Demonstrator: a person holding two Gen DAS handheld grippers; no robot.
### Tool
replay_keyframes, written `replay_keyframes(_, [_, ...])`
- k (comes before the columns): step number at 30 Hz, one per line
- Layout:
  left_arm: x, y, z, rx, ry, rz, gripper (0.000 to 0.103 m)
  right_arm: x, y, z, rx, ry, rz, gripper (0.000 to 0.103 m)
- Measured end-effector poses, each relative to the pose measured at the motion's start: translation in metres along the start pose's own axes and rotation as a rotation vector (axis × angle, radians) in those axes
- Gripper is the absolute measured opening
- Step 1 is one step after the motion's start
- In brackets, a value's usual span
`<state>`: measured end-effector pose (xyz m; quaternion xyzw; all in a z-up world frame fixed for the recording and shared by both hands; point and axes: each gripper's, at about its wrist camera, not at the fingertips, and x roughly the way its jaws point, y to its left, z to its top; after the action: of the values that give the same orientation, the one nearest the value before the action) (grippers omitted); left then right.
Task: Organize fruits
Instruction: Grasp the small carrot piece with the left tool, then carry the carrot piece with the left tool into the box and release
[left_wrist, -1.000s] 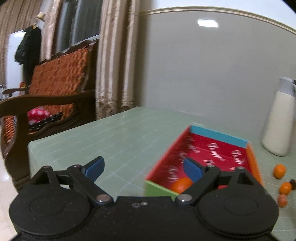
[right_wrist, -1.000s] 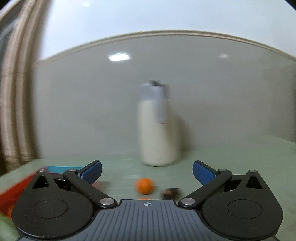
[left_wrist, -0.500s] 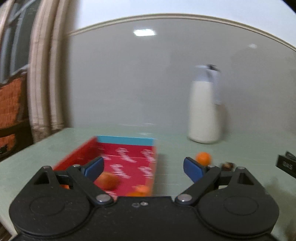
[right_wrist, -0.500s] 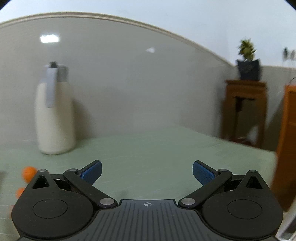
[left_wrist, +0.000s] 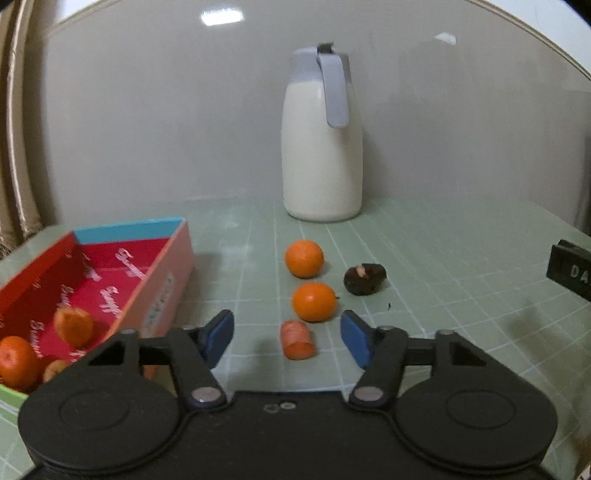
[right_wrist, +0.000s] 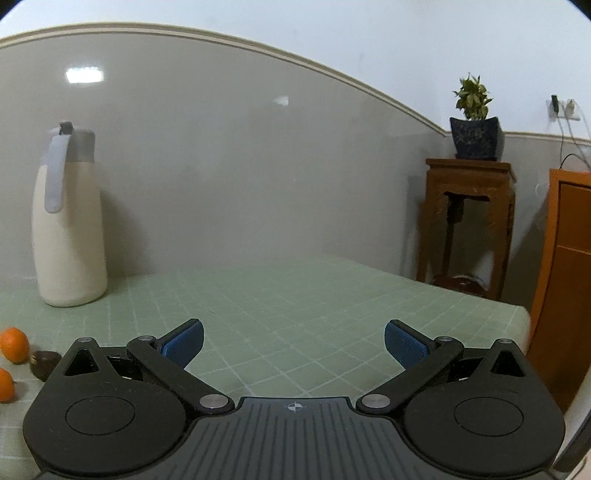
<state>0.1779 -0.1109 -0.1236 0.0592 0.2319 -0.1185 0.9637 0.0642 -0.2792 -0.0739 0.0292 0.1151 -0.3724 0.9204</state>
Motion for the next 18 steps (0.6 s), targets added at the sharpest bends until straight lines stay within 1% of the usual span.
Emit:
replay_keyframes(3, [0.012,0.002,-0.001,-0.034,0.051,-0.008,0.042,-0.001,0.000,0.003,0.004,0.005,0.024,0.103])
replay_keyframes(7, [0.024,0.006,0.000,-0.073,0.103,-0.028,0.034,-0.004,0.003,0.002,0.001,0.008,0.045,0.103])
replay_keyframes(9, [0.024,0.007,0.000,-0.072,0.112,-0.031,0.028,-0.005,0.004,0.002,-0.001,0.011,0.051,0.103])
replay_keyframes(10, [0.023,0.006,-0.001,-0.066,0.111,-0.032,0.024,-0.005,0.005,0.002,-0.003,0.014,0.054,0.103])
replay_keyframes(12, [0.023,0.004,-0.002,-0.057,0.108,-0.029,0.011,-0.005,0.006,0.002,-0.002,0.019,0.059,0.103])
replay_keyframes(15, [0.022,0.005,-0.002,-0.063,0.104,-0.035,0.011,-0.007,0.007,0.001,0.002,0.020,0.066,0.103])
replay_keyframes(18, [0.016,0.008,-0.001,-0.066,0.074,-0.032,0.011,-0.008,0.010,0.001,-0.002,0.019,0.079,0.103])
